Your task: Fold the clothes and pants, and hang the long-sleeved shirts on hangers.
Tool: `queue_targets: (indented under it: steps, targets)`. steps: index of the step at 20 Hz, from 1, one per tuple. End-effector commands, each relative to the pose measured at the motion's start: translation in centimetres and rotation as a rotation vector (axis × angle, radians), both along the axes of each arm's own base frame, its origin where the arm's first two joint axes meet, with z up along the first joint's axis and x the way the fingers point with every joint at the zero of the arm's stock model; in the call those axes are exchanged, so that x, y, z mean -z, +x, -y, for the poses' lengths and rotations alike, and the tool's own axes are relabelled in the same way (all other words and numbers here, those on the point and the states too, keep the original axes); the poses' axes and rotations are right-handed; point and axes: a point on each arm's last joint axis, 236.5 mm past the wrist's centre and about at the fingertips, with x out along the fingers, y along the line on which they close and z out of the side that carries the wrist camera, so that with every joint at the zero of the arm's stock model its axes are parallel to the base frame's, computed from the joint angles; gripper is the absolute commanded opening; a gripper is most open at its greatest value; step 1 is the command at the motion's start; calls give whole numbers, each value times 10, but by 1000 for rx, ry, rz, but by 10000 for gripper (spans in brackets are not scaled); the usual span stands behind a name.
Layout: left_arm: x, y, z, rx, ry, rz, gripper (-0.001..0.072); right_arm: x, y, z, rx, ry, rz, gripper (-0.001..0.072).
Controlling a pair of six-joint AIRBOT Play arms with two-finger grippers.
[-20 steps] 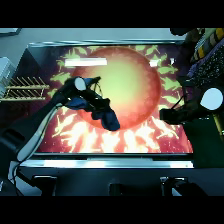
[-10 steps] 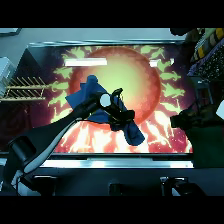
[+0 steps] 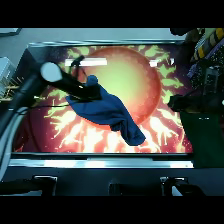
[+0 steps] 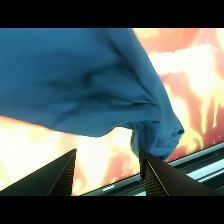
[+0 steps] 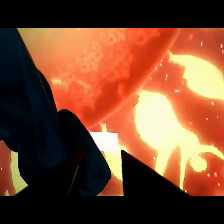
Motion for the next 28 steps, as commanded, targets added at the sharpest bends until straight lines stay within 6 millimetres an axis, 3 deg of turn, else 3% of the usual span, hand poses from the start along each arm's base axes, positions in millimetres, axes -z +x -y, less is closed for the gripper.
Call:
queue_targets:
  steps: [1, 2, 4, 7, 10, 12, 18, 21, 22, 23, 26, 27, 28]
  targets:
    - [-48, -11, -69, -94, 35, 59, 450, 35, 14, 16, 46, 208, -30, 289]
    - [-58, -10, -79, -117, 28, 83, 449, 66, 6, 9, 34, 280, -96, 299]
    - [-70, -10, -92, -130, 27, 122, 449, 126, -24, -8, 43, 383, -255, 515]
    - [-71, -7, -99, -147, 27, 124, 449, 180, -65, -34, 66, 489, -387, 521]
    - [-67, -5, -99, -150, 30, 114, 450, 212, -91, -44, 130, 533, -460, 521]
    - [-63, -3, -99, -150, 32, 106, 450, 221, -97, -49, 173, 568, -471, 520]
    - [-65, 5, -97, -171, 17, 126, 450, 224, -85, -56, 213, 609, -411, 518]
    - [-64, 10, -96, -176, 12, 135, 451, 235, -86, -79, 176, 529, -417, 518]
    - [-63, 10, -96, -177, 13, 131, 473, 240, -85, -83, 194, 511, -425, 519]
    - [-62, 11, -97, -177, 15, 129, 553, 245, -83, -88, 197, 499, -421, 518]
    - [-62, 17, -112, -217, 17, 130, 554, 257, -83, -91, 225, 484, -440, 513]
    - [-62, 21, -123, -245, 18, 130, 554, 260, -82, -90, 233, 481, -444, 444]
    - [-62, 25, -134, -271, 20, 130, 555, 261, -81, -89, 238, 479, -439, 326]
